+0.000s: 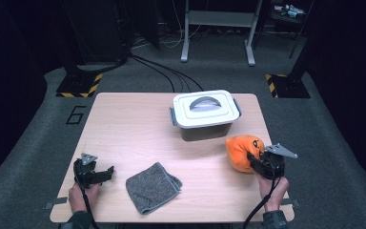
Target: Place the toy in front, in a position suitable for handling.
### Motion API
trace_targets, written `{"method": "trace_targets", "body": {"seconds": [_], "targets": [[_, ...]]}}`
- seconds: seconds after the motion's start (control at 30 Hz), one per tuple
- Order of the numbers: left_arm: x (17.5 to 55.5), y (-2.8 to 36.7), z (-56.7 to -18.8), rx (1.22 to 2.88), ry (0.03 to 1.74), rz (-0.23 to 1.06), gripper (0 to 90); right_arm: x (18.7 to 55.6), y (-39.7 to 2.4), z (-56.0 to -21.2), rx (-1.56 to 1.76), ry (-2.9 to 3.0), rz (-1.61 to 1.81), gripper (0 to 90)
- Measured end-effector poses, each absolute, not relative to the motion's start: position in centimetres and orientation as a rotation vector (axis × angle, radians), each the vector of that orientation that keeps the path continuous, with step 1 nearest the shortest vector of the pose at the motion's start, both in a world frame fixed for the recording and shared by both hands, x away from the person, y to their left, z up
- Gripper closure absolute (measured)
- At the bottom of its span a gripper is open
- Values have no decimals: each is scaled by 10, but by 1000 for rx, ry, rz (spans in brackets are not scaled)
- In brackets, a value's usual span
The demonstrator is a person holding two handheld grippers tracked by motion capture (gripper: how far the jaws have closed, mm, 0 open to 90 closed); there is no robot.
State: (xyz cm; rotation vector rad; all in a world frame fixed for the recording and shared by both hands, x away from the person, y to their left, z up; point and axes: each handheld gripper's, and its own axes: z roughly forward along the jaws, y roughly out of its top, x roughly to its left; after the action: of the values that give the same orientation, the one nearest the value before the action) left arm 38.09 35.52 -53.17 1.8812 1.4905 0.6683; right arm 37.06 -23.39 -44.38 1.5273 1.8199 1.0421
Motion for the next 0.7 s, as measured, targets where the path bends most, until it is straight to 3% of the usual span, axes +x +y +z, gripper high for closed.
{"method": "trace_targets", "body": {"seconds": [0.5,0.6,0.7], "targets": [[381,355,-532,1882,1490,669,115,391,-227,-453,1551,1824,1020,595],[381,355,-532,1882,1490,668,114,395,-225,-461,1563,1840,996,561],[381,355,-532,1882,1490,668,115,395,-225,-463,1581,1822,989,457]]}}
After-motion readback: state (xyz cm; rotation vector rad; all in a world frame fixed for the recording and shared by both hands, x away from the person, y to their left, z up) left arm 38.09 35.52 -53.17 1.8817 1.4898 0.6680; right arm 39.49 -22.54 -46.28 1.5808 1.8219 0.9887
